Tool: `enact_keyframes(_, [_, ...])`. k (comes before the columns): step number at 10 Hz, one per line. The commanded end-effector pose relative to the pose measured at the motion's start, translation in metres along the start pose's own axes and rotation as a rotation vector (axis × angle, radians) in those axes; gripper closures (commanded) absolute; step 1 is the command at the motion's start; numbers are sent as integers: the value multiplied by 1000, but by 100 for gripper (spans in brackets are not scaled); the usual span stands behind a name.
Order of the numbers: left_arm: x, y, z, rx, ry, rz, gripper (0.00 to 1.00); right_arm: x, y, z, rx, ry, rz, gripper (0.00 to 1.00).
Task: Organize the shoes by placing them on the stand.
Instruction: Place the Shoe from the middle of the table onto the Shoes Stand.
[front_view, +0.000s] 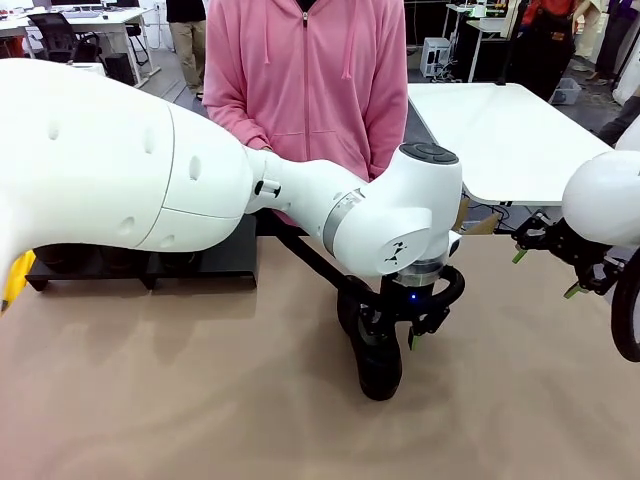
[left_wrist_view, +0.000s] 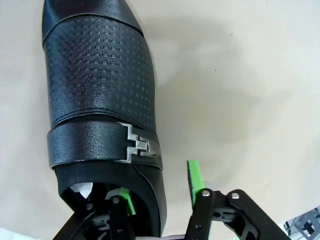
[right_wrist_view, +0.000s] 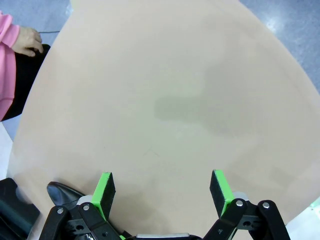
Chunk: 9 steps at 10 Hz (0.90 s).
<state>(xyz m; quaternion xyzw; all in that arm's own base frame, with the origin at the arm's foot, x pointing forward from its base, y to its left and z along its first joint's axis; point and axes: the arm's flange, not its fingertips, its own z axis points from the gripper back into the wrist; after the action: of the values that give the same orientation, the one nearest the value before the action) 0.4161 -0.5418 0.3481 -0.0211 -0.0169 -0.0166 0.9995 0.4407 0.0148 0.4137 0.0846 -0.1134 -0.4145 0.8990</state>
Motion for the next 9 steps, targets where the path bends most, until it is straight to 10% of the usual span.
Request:
enact_keyframes(1, [-2,5,1,14,0,-8,100,1,0,2,7,-8,11,0])
enact_keyframes(9, [-15,13,29,44,-44,-41,100,1,0,2,7,-8,11,0])
